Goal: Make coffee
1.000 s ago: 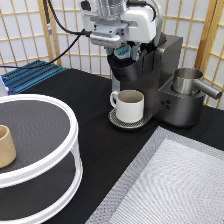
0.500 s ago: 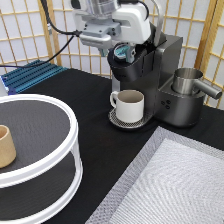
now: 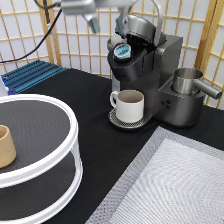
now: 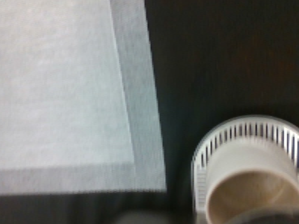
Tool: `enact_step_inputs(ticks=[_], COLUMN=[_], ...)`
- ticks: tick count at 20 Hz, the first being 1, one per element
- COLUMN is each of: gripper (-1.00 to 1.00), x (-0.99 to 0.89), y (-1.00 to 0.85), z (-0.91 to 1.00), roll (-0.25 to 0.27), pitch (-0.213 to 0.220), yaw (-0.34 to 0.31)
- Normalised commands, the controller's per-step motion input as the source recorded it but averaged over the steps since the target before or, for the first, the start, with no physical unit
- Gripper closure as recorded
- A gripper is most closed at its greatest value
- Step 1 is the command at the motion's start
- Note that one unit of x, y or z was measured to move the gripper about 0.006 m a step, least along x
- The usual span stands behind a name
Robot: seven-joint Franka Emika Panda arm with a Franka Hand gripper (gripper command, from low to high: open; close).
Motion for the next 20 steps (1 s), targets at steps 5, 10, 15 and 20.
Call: enact_step_inputs(ticks=[5, 10, 15, 20], gripper=[-1.00, -1.00, -1.00, -1.00], x=[0.37, 0.51, 0.59, 0.68], y=[0.99, 0.64, 0.46, 0.36], z=[0.71, 0.35, 0.05, 0.04], roll=[-0.185, -0.238, -0.214, -0.205], pitch=[0.021, 0.124, 0.226, 0.262], yaw=[0.000, -0.006, 0.000, 0.000])
